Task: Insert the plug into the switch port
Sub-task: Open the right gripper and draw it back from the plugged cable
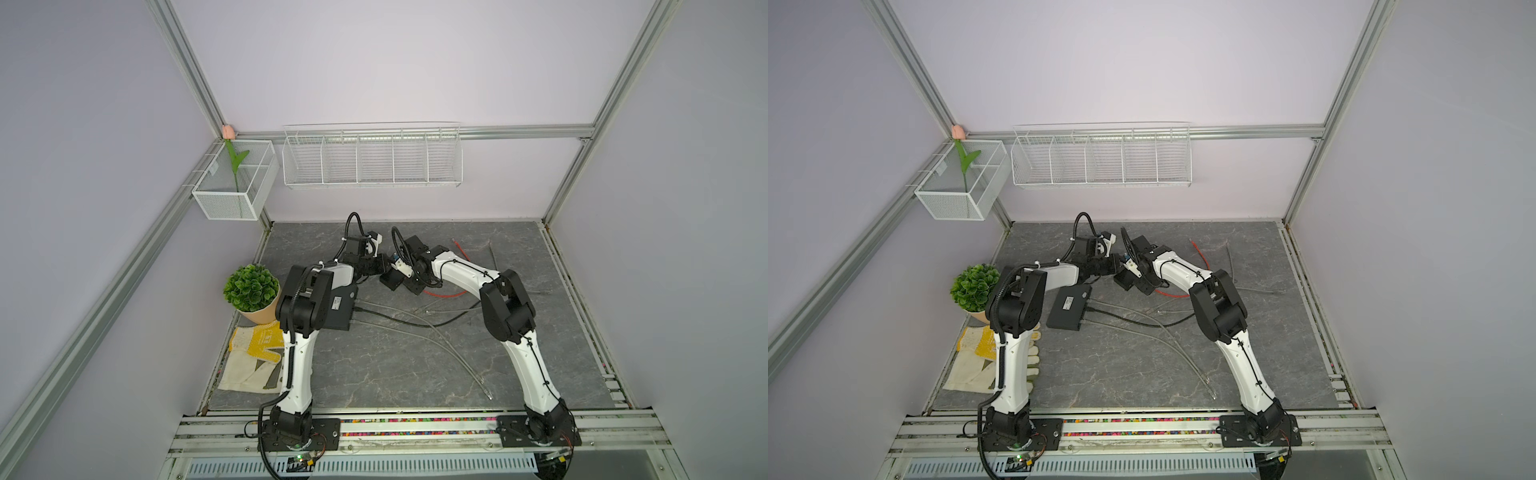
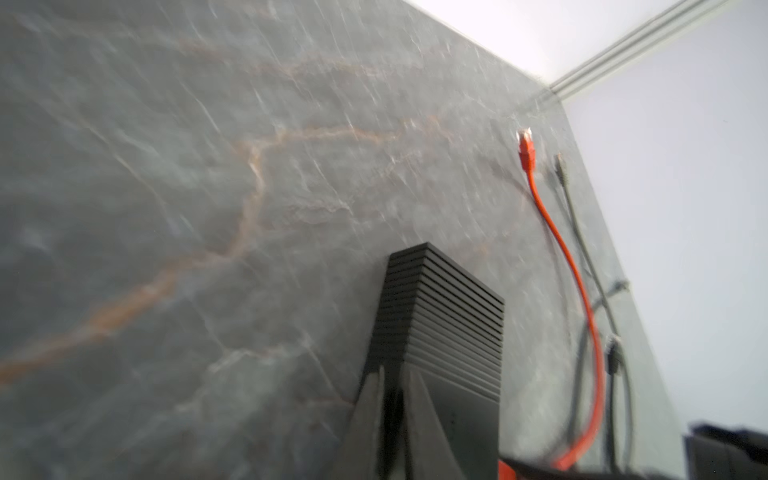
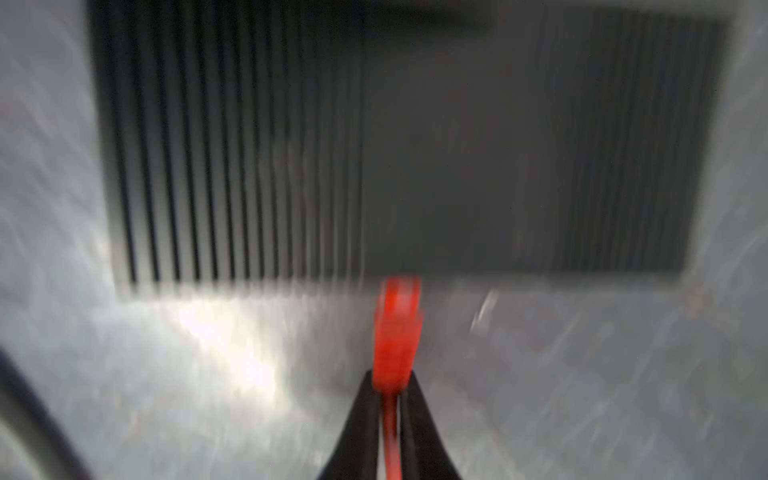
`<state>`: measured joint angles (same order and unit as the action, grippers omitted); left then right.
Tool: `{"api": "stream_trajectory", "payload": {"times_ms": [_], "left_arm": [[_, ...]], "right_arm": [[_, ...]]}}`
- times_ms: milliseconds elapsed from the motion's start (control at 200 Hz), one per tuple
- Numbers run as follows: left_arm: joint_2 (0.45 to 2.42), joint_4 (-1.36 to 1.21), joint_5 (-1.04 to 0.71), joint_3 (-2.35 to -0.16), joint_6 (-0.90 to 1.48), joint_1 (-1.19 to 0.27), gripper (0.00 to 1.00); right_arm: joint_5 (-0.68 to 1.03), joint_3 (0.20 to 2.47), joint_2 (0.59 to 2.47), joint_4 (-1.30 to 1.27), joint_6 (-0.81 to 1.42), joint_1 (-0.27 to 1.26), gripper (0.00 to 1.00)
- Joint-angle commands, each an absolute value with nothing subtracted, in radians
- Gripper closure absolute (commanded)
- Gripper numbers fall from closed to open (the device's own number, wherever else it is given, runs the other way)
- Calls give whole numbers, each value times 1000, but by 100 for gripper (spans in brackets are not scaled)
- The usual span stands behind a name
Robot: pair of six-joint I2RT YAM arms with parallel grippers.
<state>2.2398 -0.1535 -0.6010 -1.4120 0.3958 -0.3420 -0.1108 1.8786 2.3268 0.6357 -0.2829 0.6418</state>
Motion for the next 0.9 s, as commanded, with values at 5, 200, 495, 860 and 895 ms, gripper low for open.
{"api": "stream_trajectory", "payload": {"times_ms": [5,200,495,860,895], "left_arm": [[2237,54,-680,-1332,425,-347,85],[2127,127,-582,-1343,400,-284,66],[1877,94,-472,-1208,415,-315,61],[1731,-34,-426,-972,442,-450,61],[1715,-46,-423,-953,446,-450,61]], "right_arm": [[-87,1816,2206,313,-274,656,68],[-125,1630,2039,329,-277,657,55],[-192,1367,1794,440,-290,660,55],[-25,1264,1829,450,-382,712,55],[-29,1264,1837,435,-401,713,55]]}}
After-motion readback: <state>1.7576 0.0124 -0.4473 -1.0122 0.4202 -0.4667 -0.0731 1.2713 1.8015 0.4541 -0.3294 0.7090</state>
